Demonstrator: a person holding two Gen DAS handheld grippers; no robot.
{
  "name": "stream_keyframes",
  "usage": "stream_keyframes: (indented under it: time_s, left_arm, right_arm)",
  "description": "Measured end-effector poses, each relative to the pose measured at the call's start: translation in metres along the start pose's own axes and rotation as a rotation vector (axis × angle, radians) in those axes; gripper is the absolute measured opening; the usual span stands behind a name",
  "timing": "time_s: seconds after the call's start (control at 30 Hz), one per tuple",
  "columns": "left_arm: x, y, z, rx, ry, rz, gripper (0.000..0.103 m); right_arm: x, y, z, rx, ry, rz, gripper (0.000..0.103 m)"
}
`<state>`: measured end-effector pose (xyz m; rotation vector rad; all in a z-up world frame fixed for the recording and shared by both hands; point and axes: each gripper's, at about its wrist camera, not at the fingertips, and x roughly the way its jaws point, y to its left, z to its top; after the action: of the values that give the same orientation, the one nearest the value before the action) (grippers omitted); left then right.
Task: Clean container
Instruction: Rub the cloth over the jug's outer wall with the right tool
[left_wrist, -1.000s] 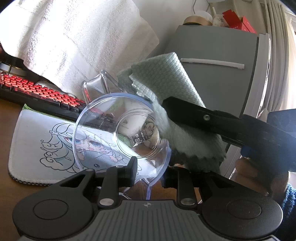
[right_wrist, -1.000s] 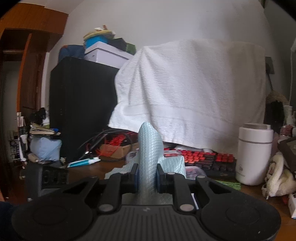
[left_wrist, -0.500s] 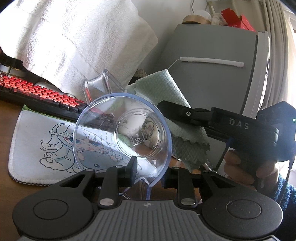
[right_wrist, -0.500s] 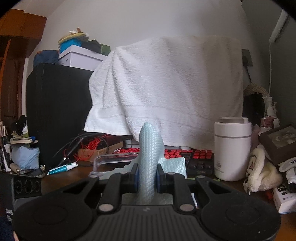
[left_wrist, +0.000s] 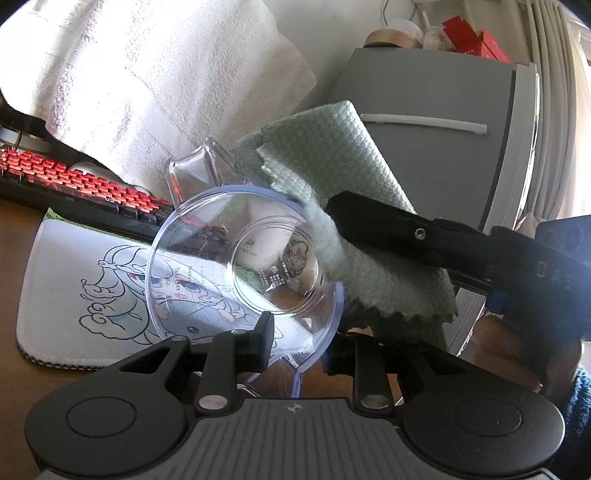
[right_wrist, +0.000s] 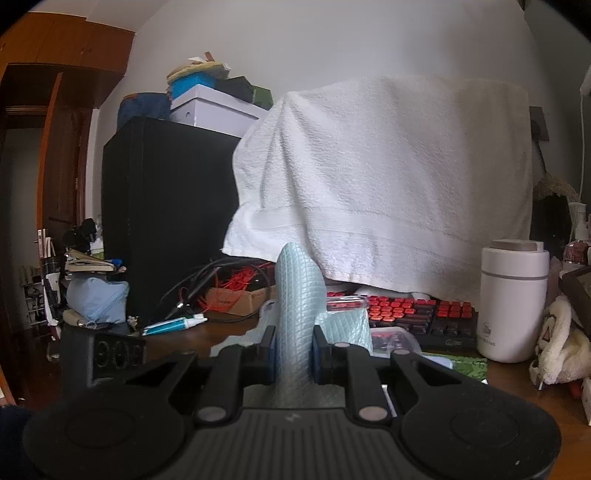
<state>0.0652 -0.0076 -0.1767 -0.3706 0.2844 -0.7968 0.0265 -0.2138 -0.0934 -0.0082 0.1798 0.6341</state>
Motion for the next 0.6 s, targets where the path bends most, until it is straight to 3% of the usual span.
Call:
stream_keyframes:
  time_s: [0.33, 0.6]
  left_arm:
    - [0.000, 0.001, 0.000, 0.003, 0.002, -0.001, 0.026]
    - [0.000, 0.001, 0.000, 0.002, 0.000, 0.000, 0.026]
  right_arm:
    - [0.003, -0.028, 0.000, 0.054, 0.001, -0.127, 0.017]
    - [-0.003, -0.014, -0.005, 0.043, 0.005, -0.069, 0.017]
